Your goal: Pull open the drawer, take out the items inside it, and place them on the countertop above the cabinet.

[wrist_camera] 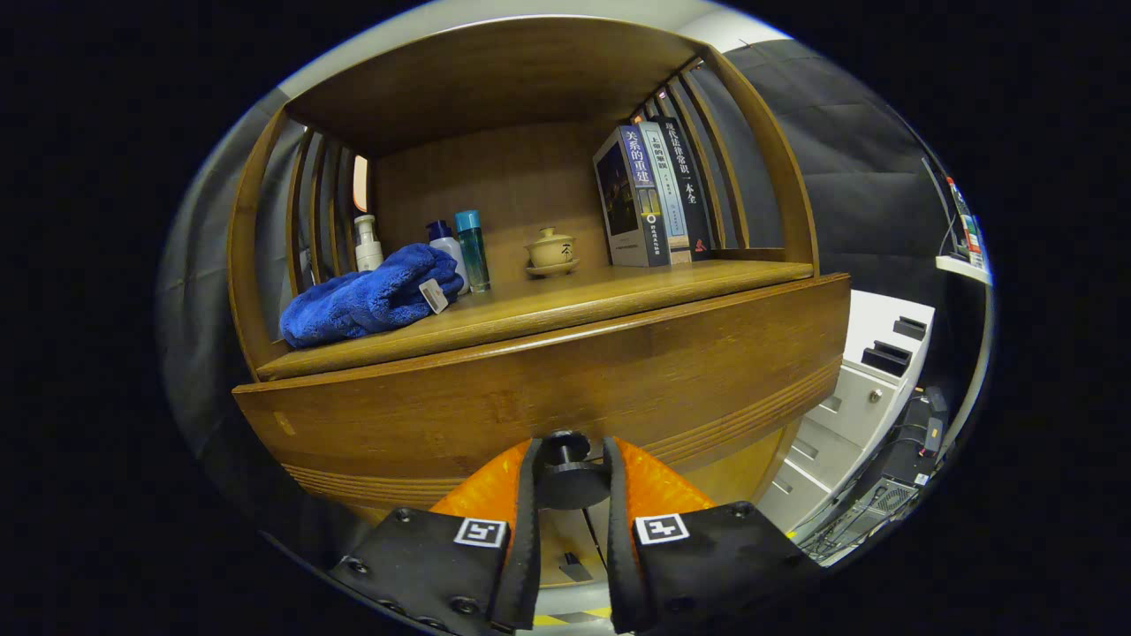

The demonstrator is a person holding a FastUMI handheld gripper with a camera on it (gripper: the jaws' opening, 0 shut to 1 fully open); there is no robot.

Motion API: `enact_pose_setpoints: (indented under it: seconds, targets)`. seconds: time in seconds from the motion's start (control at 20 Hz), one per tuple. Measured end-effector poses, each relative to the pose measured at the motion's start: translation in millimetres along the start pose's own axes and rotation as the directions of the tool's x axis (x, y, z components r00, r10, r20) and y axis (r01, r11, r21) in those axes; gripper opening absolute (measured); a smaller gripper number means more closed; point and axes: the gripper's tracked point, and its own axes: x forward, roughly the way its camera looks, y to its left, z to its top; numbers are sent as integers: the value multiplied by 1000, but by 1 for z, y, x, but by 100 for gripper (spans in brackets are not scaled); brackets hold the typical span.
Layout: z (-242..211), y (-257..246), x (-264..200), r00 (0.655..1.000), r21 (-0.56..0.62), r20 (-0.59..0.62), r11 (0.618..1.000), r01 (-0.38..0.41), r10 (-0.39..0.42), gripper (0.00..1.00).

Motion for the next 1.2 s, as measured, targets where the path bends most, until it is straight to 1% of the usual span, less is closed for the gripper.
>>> enact_pose_setpoints:
  seconds: [0.2, 0.65, 1.2]
  targets:
    - [-4, -3, -16, 1000, -28, 4, 1000, 1, 0, 40]
    - [-19, -11, -61, 1000, -45, -2, 999, -7, 7, 39]
    - [-28, -14, -80, 1000, -79, -19, 997, -3, 2, 40]
